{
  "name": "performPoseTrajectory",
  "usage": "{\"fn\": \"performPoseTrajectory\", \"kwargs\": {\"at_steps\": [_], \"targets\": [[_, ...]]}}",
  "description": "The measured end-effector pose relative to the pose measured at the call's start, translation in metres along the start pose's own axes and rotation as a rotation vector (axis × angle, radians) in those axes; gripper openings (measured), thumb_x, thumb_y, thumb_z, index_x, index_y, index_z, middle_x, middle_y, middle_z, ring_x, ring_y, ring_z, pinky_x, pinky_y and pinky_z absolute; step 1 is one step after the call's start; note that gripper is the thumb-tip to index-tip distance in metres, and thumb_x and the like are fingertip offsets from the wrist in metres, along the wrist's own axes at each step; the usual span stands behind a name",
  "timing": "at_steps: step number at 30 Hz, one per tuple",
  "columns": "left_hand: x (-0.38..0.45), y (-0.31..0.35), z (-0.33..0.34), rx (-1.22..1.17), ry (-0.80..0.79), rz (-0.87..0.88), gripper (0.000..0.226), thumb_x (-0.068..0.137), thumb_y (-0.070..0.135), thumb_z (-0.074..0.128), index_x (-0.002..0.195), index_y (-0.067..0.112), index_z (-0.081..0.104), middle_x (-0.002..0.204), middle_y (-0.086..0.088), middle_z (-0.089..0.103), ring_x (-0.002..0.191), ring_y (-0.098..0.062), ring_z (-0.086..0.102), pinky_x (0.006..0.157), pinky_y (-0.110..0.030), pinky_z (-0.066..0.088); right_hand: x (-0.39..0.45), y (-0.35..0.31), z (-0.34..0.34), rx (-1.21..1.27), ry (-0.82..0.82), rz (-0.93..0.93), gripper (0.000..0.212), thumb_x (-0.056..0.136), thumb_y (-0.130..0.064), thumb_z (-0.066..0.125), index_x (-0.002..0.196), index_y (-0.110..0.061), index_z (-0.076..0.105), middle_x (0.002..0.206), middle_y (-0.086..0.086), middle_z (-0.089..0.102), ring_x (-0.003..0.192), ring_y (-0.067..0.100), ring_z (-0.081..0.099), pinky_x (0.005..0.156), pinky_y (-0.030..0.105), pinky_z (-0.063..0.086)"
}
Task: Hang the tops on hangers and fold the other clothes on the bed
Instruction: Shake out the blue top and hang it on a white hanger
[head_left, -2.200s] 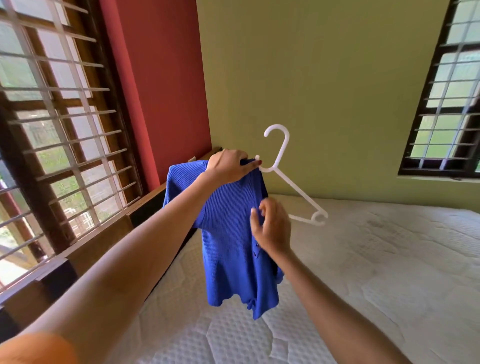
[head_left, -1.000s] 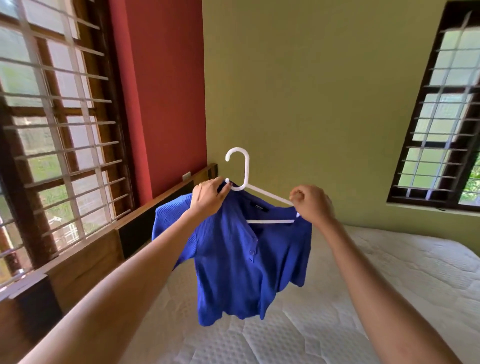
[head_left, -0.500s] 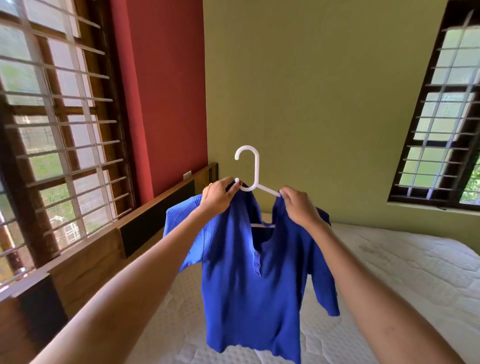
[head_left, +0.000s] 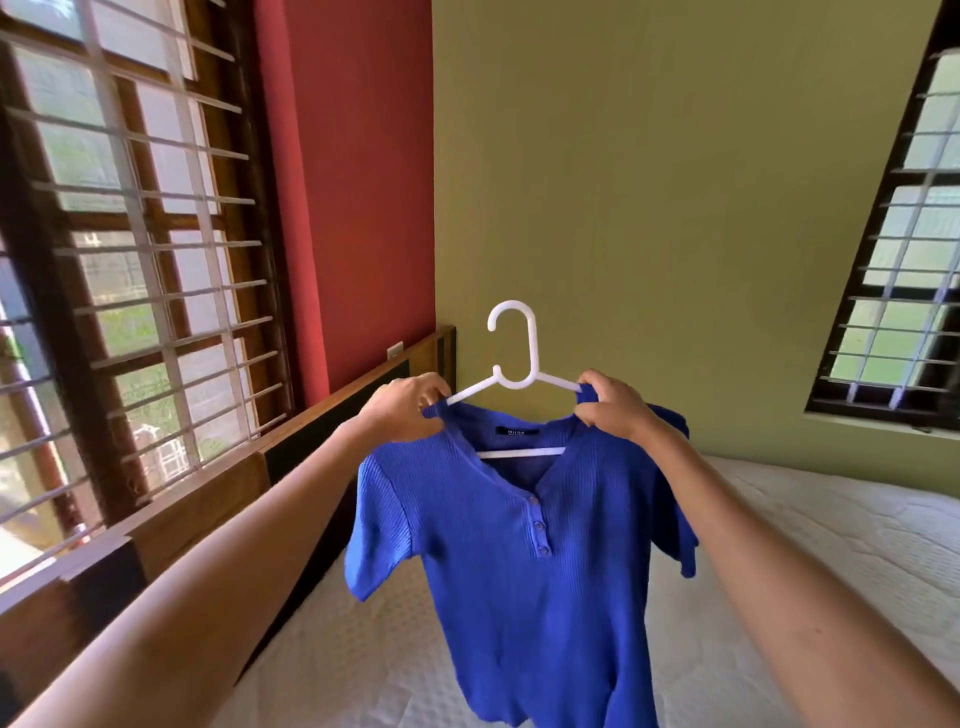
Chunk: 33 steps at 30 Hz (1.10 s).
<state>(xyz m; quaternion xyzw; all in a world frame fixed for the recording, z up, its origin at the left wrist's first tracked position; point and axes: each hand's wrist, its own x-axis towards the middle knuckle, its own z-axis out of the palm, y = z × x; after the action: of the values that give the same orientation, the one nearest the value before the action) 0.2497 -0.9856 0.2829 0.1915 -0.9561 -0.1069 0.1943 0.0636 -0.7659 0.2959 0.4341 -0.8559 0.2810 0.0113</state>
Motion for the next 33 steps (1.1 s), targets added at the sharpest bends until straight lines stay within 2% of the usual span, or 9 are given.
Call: {"fn": "performPoseTrajectory", "kwargs": {"at_steps": [3, 5, 7, 12, 15, 20, 24, 29, 33], "targets": [[0.003, 0.011, 0.000, 0.041, -0.045, -0.019, 0.019, 0.072, 0.004, 0.055, 0.084, 0.017, 0.059, 0.082, -0.001, 0.060, 0.077, -0.022, 0.056, 0.066, -0.034, 0.047, 0.010, -0.007, 0.009, -0.078, 0.066, -0.024, 0.017, 0.079, -0.002, 0.048, 0.087, -0.017, 0.044, 0.082, 0.000, 0.052, 0.077, 0.024, 0.049, 0.066, 0.028, 0.032], [0.005, 0.012, 0.002, 0.027, -0.020, -0.075, 0.026, 0.068, -0.002, 0.051, 0.064, 0.024, 0.046, 0.074, -0.001, 0.056, 0.074, -0.027, 0.056, 0.061, -0.034, 0.043, 0.014, -0.016, 0.012, -0.095, 0.102, -0.030, 0.017, 0.078, -0.001, 0.048, 0.084, -0.016, 0.046, 0.084, 0.001, 0.052, 0.078, 0.025, 0.050, 0.064, 0.027, 0.034], [0.001, 0.010, 0.003, 0.014, 0.005, -0.132, 0.031, 0.067, -0.002, 0.050, 0.059, 0.026, 0.039, 0.072, 0.000, 0.055, 0.074, -0.028, 0.057, 0.057, -0.032, 0.041, 0.014, -0.025, 0.014, -0.183, 0.142, -0.079, 0.014, 0.078, -0.001, 0.050, 0.080, -0.014, 0.045, 0.088, 0.004, 0.052, 0.081, 0.026, 0.050, 0.063, 0.028, 0.035], [-0.030, 0.019, -0.007, 0.141, 0.110, -0.279, 0.017, 0.073, 0.000, 0.050, 0.078, 0.016, 0.051, 0.085, -0.005, 0.058, 0.087, -0.031, 0.059, 0.062, -0.032, 0.037, 0.011, -0.043, 0.032, -0.246, 0.218, -0.234, 0.014, 0.082, 0.002, 0.047, 0.082, -0.011, 0.043, 0.090, 0.011, 0.056, 0.084, 0.031, 0.056, 0.061, 0.030, 0.033], [-0.052, 0.024, -0.023, 0.224, 0.162, -0.395, 0.023, 0.076, 0.003, 0.050, 0.096, 0.012, 0.056, 0.102, -0.012, 0.062, 0.095, -0.035, 0.059, 0.066, -0.033, 0.039, 0.010, -0.060, 0.037, -0.219, 0.228, -0.307, 0.015, 0.084, 0.004, 0.045, 0.093, -0.007, 0.050, 0.092, 0.013, 0.063, 0.081, 0.034, 0.060, 0.060, 0.030, 0.035], [-0.106, 0.038, -0.051, 0.326, 0.240, -0.587, 0.029, 0.081, 0.003, 0.048, 0.108, 0.013, 0.053, 0.107, -0.012, 0.061, 0.098, -0.034, 0.059, 0.068, -0.034, 0.040, 0.001, -0.100, 0.041, -0.182, 0.173, -0.428, 0.022, 0.082, 0.003, 0.043, 0.096, -0.009, 0.055, 0.098, 0.014, 0.066, 0.091, 0.035, 0.061, 0.070, 0.032, 0.042], [-0.165, 0.049, -0.080, 0.371, 0.310, -0.772, 0.024, 0.083, 0.005, 0.049, 0.104, 0.013, 0.058, 0.108, -0.012, 0.063, 0.100, -0.033, 0.060, 0.072, -0.034, 0.045, -0.025, -0.145, 0.048, -0.093, 0.166, -0.594, 0.022, 0.081, 0.003, 0.042, 0.096, -0.007, 0.055, 0.099, 0.017, 0.067, 0.095, 0.037, 0.062, 0.075, 0.036, 0.046], [-0.256, 0.056, -0.133, 0.365, 0.390, -0.936, 0.026, 0.082, 0.005, 0.054, 0.105, 0.014, 0.062, 0.104, -0.008, 0.065, 0.088, -0.024, 0.059, 0.070, -0.031, 0.048, -0.060, -0.221, 0.073, 0.036, 0.063, -0.739, 0.030, 0.080, 0.002, 0.041, 0.105, -0.006, 0.057, 0.105, 0.018, 0.066, 0.100, 0.037, 0.061, 0.079, 0.036, 0.047], [-0.337, 0.064, -0.180, 0.395, 0.400, -1.117, 0.020, 0.082, 0.006, 0.050, 0.094, 0.008, 0.066, 0.098, -0.015, 0.066, 0.095, -0.032, 0.061, 0.069, -0.031, 0.044, -0.104, -0.291, 0.091, 0.158, 0.084, -0.894, 0.034, 0.081, 0.002, 0.044, 0.112, -0.005, 0.055, 0.108, 0.017, 0.061, 0.103, 0.036, 0.058, 0.082, 0.037, 0.047]]}}
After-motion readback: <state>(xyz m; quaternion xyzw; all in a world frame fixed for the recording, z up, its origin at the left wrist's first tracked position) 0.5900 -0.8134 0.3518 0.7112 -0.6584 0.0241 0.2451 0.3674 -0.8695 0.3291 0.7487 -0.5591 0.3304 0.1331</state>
